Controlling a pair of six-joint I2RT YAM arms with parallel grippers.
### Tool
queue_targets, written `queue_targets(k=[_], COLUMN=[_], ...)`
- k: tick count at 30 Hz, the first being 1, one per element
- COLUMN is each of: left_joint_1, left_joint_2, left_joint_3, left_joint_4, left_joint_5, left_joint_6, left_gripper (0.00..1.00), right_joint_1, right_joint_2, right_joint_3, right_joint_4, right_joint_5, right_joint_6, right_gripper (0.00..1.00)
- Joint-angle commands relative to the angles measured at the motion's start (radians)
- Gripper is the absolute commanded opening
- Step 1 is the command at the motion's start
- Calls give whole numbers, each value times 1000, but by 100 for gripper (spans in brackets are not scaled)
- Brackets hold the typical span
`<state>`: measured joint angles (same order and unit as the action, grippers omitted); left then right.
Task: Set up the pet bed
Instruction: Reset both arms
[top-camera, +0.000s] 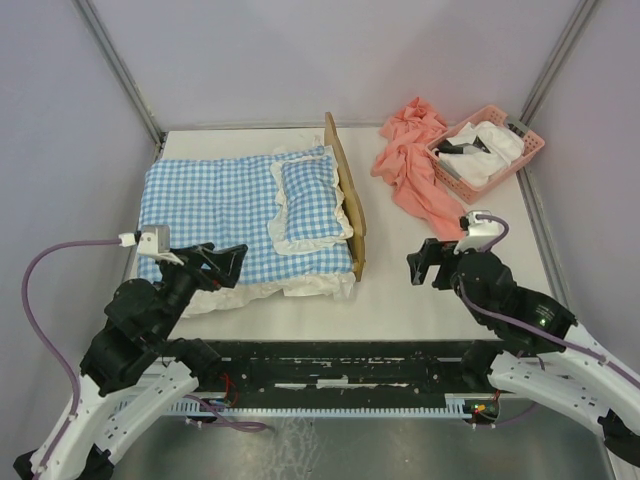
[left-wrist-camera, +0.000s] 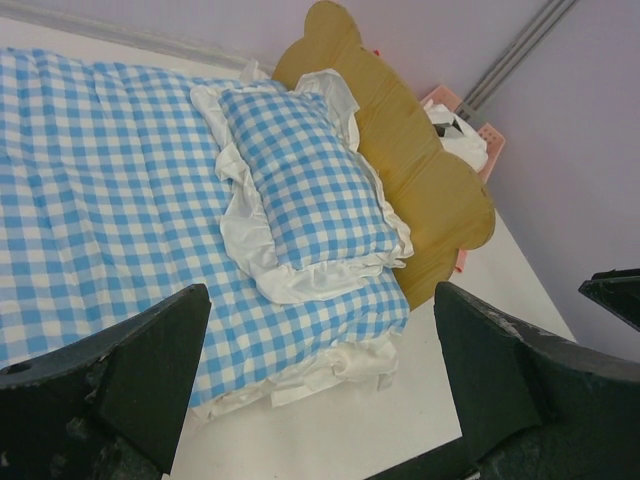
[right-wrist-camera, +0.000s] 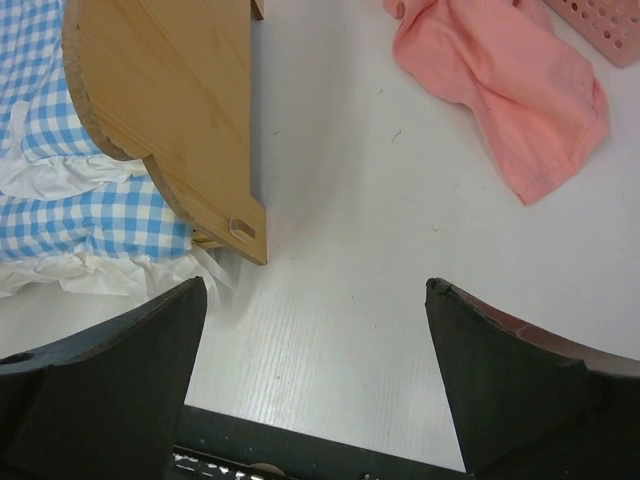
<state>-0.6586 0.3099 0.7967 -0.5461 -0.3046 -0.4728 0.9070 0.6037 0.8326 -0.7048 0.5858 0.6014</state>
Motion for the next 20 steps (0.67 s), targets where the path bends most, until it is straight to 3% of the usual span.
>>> queue_targets(k=[1,20], left_joint_1=[-1,-1], left_joint_2=[21,33], left_joint_3=[84,-38], left_joint_4=[27,63], left_joint_5=[15,40], left_joint_6=[46,-11], left_gripper=[99,99], right_joint_1=[-3,-2], right_joint_2=[3,-86], right_joint_3=[92,1], right_joint_4=[-12,36], right_joint_5=[39,36], right_joint_6=[-29,-46], right_gripper=[99,99])
